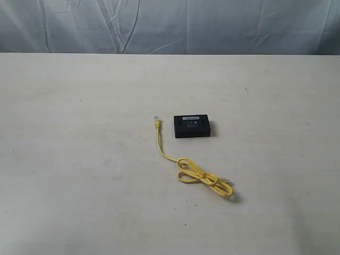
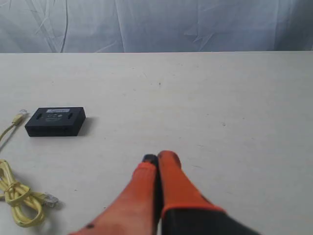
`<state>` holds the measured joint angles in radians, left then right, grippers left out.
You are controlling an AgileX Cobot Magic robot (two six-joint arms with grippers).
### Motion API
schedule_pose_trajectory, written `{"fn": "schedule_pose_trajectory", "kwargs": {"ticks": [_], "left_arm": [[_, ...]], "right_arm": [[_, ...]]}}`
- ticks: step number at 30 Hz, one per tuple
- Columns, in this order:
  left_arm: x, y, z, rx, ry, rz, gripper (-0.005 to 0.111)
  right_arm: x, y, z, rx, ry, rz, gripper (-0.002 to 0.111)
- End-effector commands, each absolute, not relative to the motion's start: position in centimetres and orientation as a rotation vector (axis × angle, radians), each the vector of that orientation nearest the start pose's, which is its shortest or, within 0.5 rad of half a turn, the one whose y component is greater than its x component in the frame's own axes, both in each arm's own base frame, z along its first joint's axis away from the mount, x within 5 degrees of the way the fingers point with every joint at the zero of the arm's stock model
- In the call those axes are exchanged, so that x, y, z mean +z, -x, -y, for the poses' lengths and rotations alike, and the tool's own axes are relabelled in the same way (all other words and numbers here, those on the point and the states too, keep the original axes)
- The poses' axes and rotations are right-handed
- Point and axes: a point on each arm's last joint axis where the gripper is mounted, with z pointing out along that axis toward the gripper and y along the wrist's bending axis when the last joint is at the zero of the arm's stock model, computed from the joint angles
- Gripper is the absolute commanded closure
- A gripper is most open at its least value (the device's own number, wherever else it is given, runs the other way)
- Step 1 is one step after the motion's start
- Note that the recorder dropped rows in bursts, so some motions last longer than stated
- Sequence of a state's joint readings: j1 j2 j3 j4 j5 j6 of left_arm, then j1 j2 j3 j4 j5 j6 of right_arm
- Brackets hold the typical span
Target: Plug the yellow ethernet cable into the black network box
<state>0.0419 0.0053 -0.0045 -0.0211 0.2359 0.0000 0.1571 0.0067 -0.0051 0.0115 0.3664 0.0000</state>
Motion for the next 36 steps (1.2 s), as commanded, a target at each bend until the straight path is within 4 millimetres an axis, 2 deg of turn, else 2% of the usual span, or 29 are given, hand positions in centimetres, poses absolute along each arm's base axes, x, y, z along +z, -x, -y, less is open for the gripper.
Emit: {"fn": "schedule_pose_trajectory", "kwargs": {"ticks": [1,7,12,19,24,26,30,31,33,34,36], "left_arm": [[19.2,-5.5,-0.2,0.007,0.046,-1.715,0.107],[19.2,-5.5,-0.2,0.007,0.046,-1.715,0.107],[19.2,-5.5,-0.2,0.007,0.046,-1.715,0.107],[19.2,-5.5,-0.2,0.007,0.046,-1.715,0.107],[19.2,-5.5,-0.2,0.007,0.046,-1.715,0.107],[19.2,-5.5,-0.2,0.007,0.046,-1.715,0.107],[19.2,-5.5,-0.2,0.007,0.046,-1.715,0.107],[19.2,-5.5,-0.2,0.007,0.046,-1.715,0.107],[19.2,-5.5,-0.2,0.007,0.046,-1.715,0.107],[19.2,-5.5,-0.2,0.007,0.046,-1.715,0.107],[19.2,-5.5,-0.2,0.007,0.046,-1.715,0.107]], "right_arm": [[18.1,-5.2,-0.8,0.116,0.136,-1.842,0.108],[18.6,-5.4,-0.8,0.111,0.137,-1.777,0.108],[21.7,-5.5,-0.9,0.126,0.110,-1.435,0.108],[25.1,-4.4,-0.6,0.136,0.075,-1.048,0.108],[25.1,-4.4,-0.1,0.180,-0.027,-1.044,0.108],[24.7,-4.8,-0.2,0.194,-0.019,-1.162,0.108],[26.9,-6.4,-1.4,0.172,0.131,-1.667,0.108],[27.5,-7.4,-1.8,0.183,0.167,-1.872,0.108],[28.4,-9.7,-2.4,0.210,0.201,-2.141,0.108],[28.8,-11.1,-2.7,0.213,0.206,-2.206,0.108],[28.1,-13.9,-3.0,0.197,0.202,-2.276,0.108]]}}
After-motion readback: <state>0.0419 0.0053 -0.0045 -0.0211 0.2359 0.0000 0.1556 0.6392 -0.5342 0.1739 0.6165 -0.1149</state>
